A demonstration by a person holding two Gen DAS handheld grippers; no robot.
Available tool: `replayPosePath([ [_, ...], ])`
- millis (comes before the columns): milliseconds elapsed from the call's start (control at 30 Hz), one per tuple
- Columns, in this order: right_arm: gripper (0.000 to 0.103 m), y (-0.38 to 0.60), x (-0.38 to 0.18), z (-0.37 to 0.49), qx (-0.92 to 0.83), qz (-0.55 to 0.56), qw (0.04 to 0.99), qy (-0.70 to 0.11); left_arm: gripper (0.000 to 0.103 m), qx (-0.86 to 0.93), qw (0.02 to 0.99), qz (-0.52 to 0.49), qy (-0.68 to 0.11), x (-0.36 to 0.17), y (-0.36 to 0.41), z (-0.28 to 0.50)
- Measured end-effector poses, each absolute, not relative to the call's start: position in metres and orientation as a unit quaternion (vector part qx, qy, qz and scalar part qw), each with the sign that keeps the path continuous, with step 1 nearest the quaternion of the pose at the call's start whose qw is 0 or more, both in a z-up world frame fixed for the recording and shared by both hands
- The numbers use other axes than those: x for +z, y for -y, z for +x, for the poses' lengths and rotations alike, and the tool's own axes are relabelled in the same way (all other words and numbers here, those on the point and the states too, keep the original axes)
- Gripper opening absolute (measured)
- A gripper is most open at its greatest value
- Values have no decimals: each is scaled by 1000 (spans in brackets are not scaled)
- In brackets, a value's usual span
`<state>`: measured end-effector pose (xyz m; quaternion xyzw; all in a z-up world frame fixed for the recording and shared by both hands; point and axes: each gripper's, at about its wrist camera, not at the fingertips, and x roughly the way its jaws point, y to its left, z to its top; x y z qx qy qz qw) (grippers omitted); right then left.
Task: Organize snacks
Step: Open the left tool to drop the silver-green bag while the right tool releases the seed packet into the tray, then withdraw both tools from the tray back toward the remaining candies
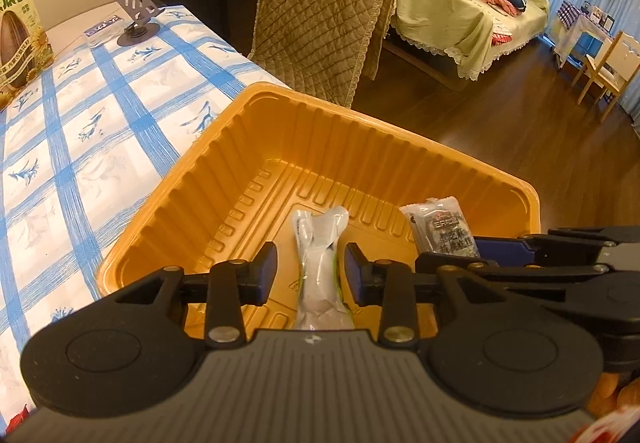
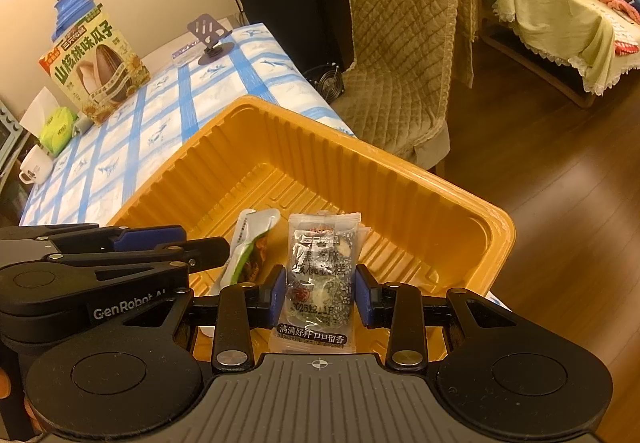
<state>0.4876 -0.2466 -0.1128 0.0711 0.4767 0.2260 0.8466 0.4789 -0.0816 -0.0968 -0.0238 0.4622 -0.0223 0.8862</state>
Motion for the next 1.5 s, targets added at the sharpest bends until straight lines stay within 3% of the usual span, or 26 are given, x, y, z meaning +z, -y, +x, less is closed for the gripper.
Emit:
replayPosePath([
  [300,39,244,-112,490,226,66,851,-469,43,-11,890,-26,-455,-89,76,472],
  [467,61,247,-106,489,222,72,858,-457,50,-5,894,-32,-447,-82,72,462],
  [567,66,249,-101,488,222,74,861,-451,56,0,897,-35,-441,-77,67,455],
  [933,73,255,-82,459,229,90,868,-431,69,5,910,-41,-413,-50,48,407],
  [1500,77,249,-43,350,246,90,885,-386,71,15,915,-54,-399,-26,-2,280],
])
